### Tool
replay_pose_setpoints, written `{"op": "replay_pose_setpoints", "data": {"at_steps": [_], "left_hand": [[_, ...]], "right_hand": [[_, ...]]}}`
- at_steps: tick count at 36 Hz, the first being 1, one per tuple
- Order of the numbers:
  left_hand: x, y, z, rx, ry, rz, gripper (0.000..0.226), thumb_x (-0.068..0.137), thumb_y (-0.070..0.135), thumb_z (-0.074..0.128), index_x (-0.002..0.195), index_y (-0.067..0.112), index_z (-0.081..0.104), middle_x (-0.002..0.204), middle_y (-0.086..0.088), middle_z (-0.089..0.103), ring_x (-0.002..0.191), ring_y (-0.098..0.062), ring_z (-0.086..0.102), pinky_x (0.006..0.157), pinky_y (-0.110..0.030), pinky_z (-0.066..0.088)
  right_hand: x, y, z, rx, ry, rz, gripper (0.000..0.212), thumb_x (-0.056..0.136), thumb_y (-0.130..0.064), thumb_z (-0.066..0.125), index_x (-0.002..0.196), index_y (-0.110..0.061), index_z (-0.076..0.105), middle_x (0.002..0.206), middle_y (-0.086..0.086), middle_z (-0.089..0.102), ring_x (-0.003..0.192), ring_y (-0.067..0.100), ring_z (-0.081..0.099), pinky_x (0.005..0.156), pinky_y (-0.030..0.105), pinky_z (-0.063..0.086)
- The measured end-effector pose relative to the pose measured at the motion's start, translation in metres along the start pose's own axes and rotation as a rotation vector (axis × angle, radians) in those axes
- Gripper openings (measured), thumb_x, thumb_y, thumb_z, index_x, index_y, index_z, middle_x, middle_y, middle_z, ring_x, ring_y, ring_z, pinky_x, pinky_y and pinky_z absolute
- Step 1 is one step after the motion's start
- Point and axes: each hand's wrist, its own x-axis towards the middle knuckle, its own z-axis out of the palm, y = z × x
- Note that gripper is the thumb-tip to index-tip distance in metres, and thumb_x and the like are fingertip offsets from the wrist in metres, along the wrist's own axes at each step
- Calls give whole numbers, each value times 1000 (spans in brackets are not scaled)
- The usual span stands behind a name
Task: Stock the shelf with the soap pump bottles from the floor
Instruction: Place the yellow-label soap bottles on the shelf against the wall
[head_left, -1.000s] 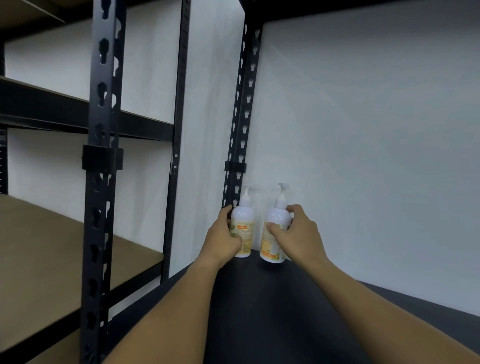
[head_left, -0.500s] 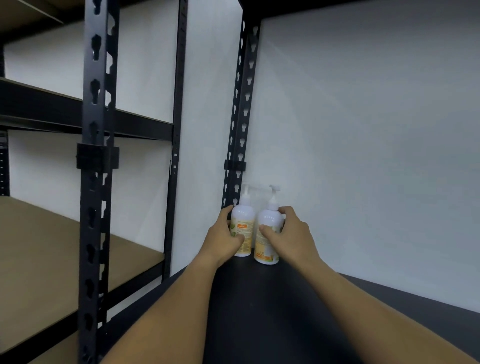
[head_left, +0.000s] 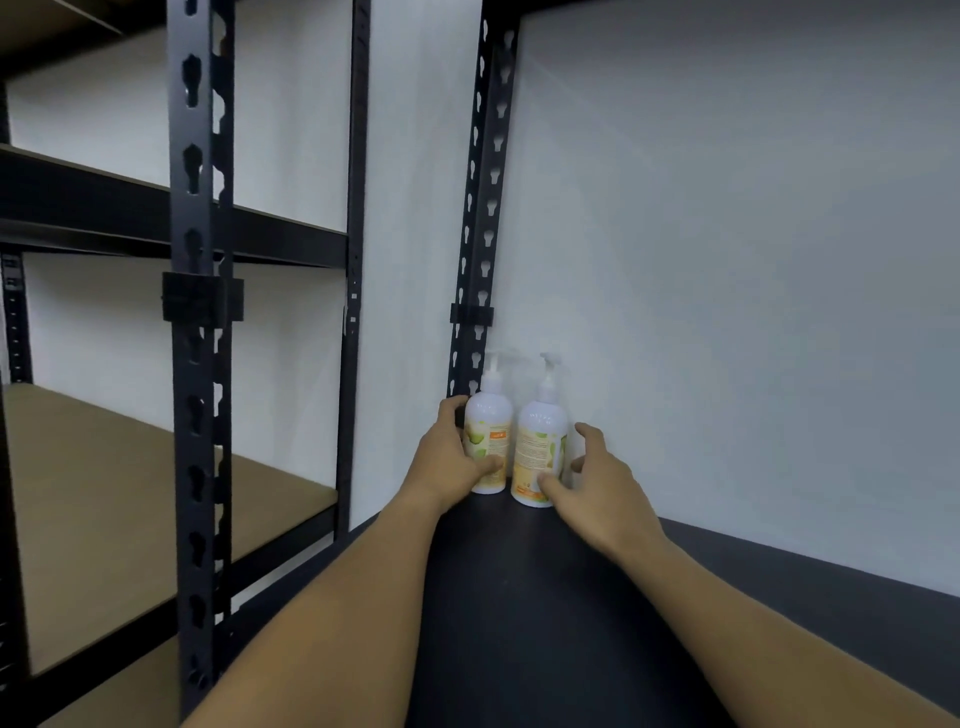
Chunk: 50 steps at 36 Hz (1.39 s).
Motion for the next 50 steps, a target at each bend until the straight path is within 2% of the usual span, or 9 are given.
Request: {"op": "replay_pose_setpoints", "data": {"at_steps": [7,14,18,23,26,29,33,39,50], "left_hand": [[-1,0,4,12,6,10,85,73,18,83,139,31,31,115,1,59,100,-14,65,89,-35,55],[-3,-1,-2,41,-41,9,82,81,4,74,144,29,28,100,11,58,95,-13,63,82,-26,50],[-4,3,1,34,-9,-4,84,72,14,84,137,29,33,103,9,60,94,-11,64,82,-29,55],[-5,6,4,15,-11,-8,102,44,48,79,133,36,32,120,0,58,102,-17,64,90,-42,56],[-6,7,1,5,-31,-8,94,66,24,84,141,30,28,119,2,57,102,-17,63,90,-36,55],[-4,2,-2,31,-58,5,85,81,2,72,146,29,24,115,0,58,97,-16,62,75,-20,49],[-5,2,-2,59,-34,19,80,81,3,74,142,29,31,107,2,60,95,-16,63,75,-22,50],[-2,3,0,75,-20,25,80,77,10,81,138,30,33,109,0,64,98,-17,66,89,-40,56],[-7,8,-1,64,-24,20,81,77,8,80,140,29,33,112,1,64,100,-17,65,89,-37,55]], "right_hand": [[-6,-2,5,-44,-1,-6,77,87,-44,64,150,-28,23,121,1,60,108,22,60,80,36,48],[-7,-1,6,-60,-4,2,77,88,-43,63,151,-28,22,128,4,59,114,23,60,80,35,46],[-7,-1,7,-67,-4,-6,75,88,-42,63,150,-29,23,127,3,59,112,23,60,78,33,44],[-7,-2,7,-82,-8,-16,74,88,-41,64,149,-28,22,129,3,60,114,23,60,83,36,49],[-8,-2,6,-84,-11,-22,74,89,-41,64,149,-29,23,129,2,60,114,23,61,84,38,50],[-8,-1,6,-90,-15,-28,73,89,-41,64,148,-29,23,129,2,60,114,22,61,85,38,51],[-7,-1,7,-101,-16,-33,73,89,-40,63,149,-29,22,129,2,60,115,22,60,85,38,51],[-6,1,7,-95,-16,-47,73,90,-39,64,149,-28,23,129,1,60,114,21,61,83,35,50],[1,-4,6,104,37,-83,77,88,-31,70,150,-26,25,123,0,60,103,15,62,86,33,53]]}}
